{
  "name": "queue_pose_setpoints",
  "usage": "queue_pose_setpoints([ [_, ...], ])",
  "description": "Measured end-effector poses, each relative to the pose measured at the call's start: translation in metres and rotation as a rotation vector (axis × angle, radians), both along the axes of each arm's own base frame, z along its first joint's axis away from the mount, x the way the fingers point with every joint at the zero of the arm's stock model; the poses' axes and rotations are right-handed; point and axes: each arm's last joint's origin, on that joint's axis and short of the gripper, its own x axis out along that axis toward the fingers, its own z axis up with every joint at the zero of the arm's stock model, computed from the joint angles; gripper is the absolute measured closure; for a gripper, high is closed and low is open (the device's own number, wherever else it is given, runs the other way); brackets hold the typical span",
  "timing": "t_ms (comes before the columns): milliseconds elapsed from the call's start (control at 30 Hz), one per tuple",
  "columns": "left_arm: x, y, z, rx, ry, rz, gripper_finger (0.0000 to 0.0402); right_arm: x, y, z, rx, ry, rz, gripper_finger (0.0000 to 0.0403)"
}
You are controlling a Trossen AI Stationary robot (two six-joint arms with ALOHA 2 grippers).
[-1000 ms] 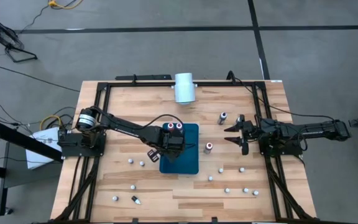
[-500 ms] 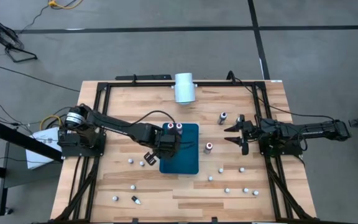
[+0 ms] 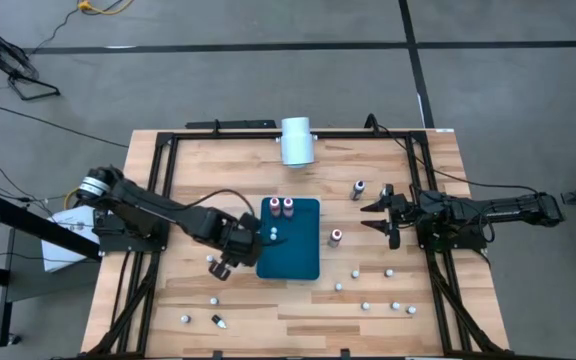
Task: Pick & Place food coloring
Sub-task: Put the small green food coloring bottle into the blue bin
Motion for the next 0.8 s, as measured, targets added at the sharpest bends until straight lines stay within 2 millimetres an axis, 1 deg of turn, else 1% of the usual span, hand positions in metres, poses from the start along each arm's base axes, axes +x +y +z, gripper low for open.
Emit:
queue_pose_setpoints([
  [100,-0.008,-0.005,-0.003,-0.007,0.006,0.050,0.0288,0.000,0.000,0.000,0.000,0.000,0.000,0.0219],
  [233,-0.014,-0.010,-0.009,-0.013,0.037,0.086,0.0288,0.000,0.000,0.000,0.000,0.000,0.000,0.0219],
  [467,-0.021,-0.019,-0.010,-0.005,0.068,0.081,0.0288,0.000,0.000,0.000,0.000,0.000,0.000,0.0219],
  [800,-0.032,-0.031,-0.011,-0.002,0.123,0.133,0.0288,0.000,0.000,0.000,0.000,0.000,0.000,0.0219],
])
